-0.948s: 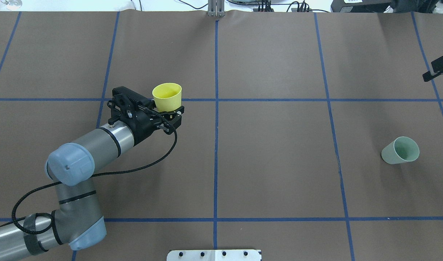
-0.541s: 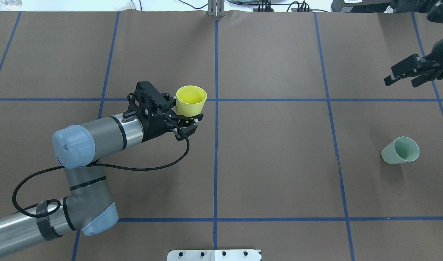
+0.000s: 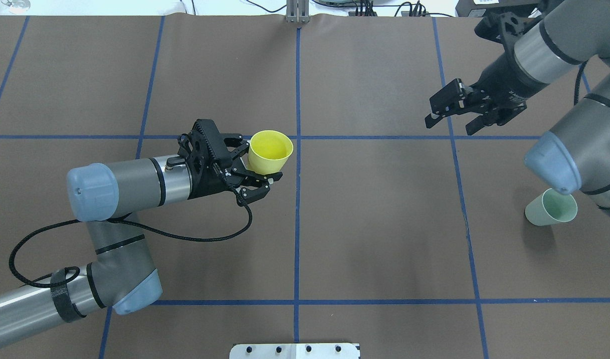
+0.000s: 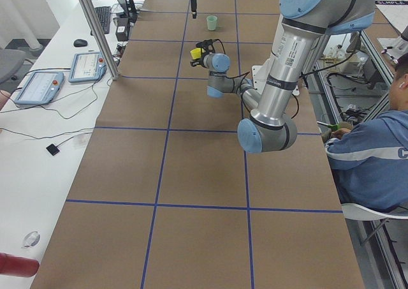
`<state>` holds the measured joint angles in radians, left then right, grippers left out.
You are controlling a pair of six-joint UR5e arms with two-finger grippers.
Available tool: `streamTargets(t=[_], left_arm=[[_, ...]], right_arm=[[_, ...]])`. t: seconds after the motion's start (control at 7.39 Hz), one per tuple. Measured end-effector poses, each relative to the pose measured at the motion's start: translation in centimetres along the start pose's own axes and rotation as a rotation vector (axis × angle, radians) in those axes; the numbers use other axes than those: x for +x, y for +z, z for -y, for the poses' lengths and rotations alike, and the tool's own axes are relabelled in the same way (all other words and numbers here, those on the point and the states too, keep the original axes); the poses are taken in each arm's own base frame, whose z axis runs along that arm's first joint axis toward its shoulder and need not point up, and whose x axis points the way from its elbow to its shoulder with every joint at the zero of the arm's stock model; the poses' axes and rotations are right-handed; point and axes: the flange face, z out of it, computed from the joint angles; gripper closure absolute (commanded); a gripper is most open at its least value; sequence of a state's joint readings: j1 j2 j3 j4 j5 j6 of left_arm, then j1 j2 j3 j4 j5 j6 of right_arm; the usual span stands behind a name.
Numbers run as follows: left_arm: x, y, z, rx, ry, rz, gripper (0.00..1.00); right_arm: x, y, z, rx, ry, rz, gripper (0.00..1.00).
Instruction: Transfer and stack yellow cup on green cup
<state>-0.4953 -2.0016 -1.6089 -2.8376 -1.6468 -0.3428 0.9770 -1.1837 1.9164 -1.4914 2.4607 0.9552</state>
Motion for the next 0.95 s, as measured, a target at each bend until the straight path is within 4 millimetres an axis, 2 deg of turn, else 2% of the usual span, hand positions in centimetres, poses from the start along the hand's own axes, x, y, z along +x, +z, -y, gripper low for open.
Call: streamTargets(t=[0.14,0.41,0.68,0.95], left_arm=[[-0.2,-0.9,-1.2,0.005,0.008,-0.006,1.00],[0.0,-1.1,-1.4,0.026,0.011,-0.020,1.00],[0.4,0.4,-0.9,0.007,0.008,-0.023,1.00],[1.2,2.1,1.0,0.025,0.009,-0.036,1.00]], right_arm=[[-2.2,0.2,-0.7,-0.008,0.020,0.018,0.01],[-5.7,0.5,-1.6,-0.020,0.054,0.046,0.01],[-8.7,1.3,-2.5,-0.039,0.069,0.066,0.01],[-10.8,3.4,-4.0,-0.068,0.060,0.069,0.01]])
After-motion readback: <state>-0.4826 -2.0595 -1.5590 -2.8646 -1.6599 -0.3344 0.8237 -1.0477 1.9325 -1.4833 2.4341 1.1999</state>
